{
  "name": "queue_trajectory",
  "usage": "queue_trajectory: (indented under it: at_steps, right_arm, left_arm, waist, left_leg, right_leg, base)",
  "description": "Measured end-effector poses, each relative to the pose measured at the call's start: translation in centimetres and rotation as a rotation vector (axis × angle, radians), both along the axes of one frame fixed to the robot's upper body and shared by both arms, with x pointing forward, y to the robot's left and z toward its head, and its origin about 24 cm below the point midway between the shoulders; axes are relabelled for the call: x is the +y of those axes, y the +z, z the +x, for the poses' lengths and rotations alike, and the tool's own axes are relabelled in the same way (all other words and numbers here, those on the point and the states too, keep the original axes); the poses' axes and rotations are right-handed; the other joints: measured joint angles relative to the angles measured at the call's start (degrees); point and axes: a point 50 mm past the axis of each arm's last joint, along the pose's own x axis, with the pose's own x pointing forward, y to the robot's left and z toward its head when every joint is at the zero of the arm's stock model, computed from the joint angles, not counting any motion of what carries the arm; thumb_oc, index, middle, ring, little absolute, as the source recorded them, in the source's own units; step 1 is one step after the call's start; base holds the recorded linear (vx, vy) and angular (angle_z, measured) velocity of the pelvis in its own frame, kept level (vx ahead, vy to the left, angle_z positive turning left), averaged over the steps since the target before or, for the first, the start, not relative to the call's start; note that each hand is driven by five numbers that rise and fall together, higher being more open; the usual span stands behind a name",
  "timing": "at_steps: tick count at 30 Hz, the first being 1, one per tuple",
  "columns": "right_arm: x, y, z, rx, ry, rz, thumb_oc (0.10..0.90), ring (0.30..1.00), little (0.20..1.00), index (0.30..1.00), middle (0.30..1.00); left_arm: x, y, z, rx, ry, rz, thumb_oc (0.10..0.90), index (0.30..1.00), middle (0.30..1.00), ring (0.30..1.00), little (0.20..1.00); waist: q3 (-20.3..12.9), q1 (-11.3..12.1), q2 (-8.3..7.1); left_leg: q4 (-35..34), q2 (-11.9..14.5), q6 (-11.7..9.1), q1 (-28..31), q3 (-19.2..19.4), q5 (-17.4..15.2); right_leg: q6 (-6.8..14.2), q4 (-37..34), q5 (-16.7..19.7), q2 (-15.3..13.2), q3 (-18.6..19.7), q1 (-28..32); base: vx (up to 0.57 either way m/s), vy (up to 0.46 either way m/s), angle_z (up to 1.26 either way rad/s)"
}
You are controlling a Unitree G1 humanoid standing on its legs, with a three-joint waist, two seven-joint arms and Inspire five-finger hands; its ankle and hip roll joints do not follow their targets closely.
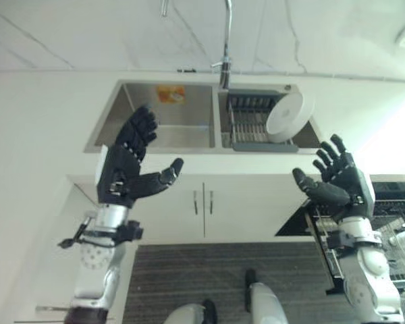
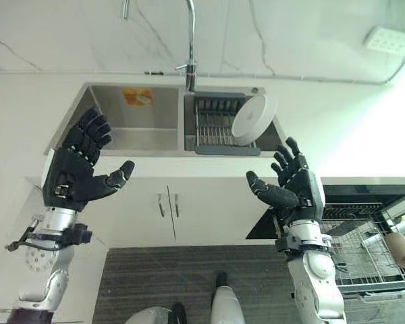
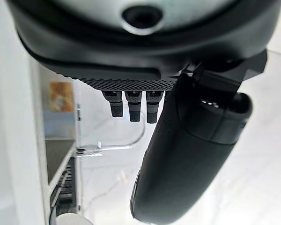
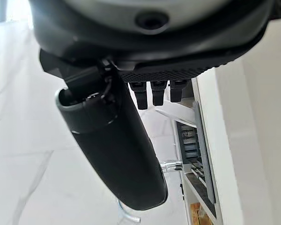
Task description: Place the dishes in the dishwasher.
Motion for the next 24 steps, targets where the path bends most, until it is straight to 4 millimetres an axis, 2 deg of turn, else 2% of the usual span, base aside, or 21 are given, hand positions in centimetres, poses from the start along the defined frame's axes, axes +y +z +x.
queue_trajectory:
  at_steps: [1, 3, 6, 13, 15, 18, 24]
  right_arm:
    - [0.1, 0.7, 0.5, -0.027, -0.009, 0.009, 0.800, 0.900, 0.900, 0.900, 0.900]
    - [0.2, 1.9, 1.1, -0.085, -0.023, 0.026, 0.800, 0.900, 0.900, 0.900, 0.900]
    - [-0.1, 2.9, 1.5, -0.118, -0.055, 0.031, 0.800, 0.900, 0.900, 0.900, 0.900]
    - [-1.8, 3.9, 1.1, -0.154, -0.122, 0.012, 0.800, 0.900, 0.900, 0.900, 0.900]
    - [-2.2, 4.2, 1.0, -0.166, -0.138, 0.004, 0.800, 0.900, 0.900, 0.900, 0.900]
    - [-2.4, 4.6, 1.0, -0.174, -0.146, 0.011, 0.800, 0.900, 0.900, 0.900, 0.900]
    - [-1.3, 5.7, 2.6, -0.209, -0.071, 0.069, 0.800, 0.900, 0.900, 0.900, 0.900]
  left_arm:
    - [0.0, 0.0, 0.1, 0.000, 0.010, -0.012, 0.800, 0.900, 0.900, 0.900, 0.900]
    - [-0.1, 0.4, 0.1, -0.011, 0.004, -0.007, 0.800, 0.900, 0.900, 0.900, 0.900]
    - [-0.4, 1.2, -0.1, -0.045, -0.013, 0.010, 0.800, 0.900, 0.900, 0.900, 0.900]
    - [-0.8, 1.9, -0.4, -0.075, -0.040, 0.017, 0.800, 0.900, 0.900, 0.900, 0.900]
    - [-0.9, 1.8, -0.4, -0.074, -0.048, 0.020, 0.800, 0.900, 0.900, 0.900, 0.900]
    - [-1.7, 1.5, -0.4, -0.059, -0.089, 0.024, 0.800, 0.900, 0.900, 0.900, 0.900]
    - [-2.9, 0.9, -0.2, -0.035, -0.143, 0.024, 0.800, 0.900, 0.900, 0.900, 0.900]
  waist:
    - [0.0, 0.7, 0.05]
    - [0.0, 0.4, 0.60]
    - [-0.1, 0.4, 0.61]
    - [-0.1, 0.0, 0.70]
    - [-0.3, 0.0, 0.80]
    - [-2.8, 0.4, 1.12]
    - [-3.9, 0.5, 1.11]
  left_leg:
    - [-1.1, 0.0, -0.4, 1.2, 0.0, 0.6]
    - [-3.1, 0.8, -1.8, 2.6, -0.5, 1.6]
    - [-5.6, 1.9, -2.9, 4.9, -0.7, 1.9]
    - [-6.3, 3.6, -5.2, 5.7, -1.9, 1.7]
    - [-6.3, 3.8, -5.7, 5.7, -2.3, 1.6]
    - [-6.2, 4.3, -6.2, 4.7, -2.7, 1.7]
    - [-5.5, 4.4, -6.2, 4.4, -3.2, 1.9]
  right_leg:
    - [-1.3, -1.4, -1.1, 0.6, -1.1, 3.5]
    - [-2.0, -2.7, -0.8, 1.4, -1.5, 5.2]
    - [-3.5, -2.5, -1.9, 2.8, -1.8, 6.3]
    - [-5.8, -0.5, -3.7, 4.5, -2.6, 6.3]
    - [-6.2, 0.0, -4.0, 4.6, -3.0, 6.2]
    - [-6.8, 0.4, -4.4, 5.0, -3.5, 5.5]
    - [-7.0, 1.0, -4.5, 4.8, -4.2, 5.6]
  base:
    - [0.17, -0.168, -0.02]
    - [0.10, -0.133, -0.03]
    - [0.08, -0.088, -0.03]
    - [0.06, -0.053, 0.01]
    - [0.06, -0.037, 0.12]
    - [0.03, -0.021, 0.05]
    - [0.01, -0.009, 0.05]
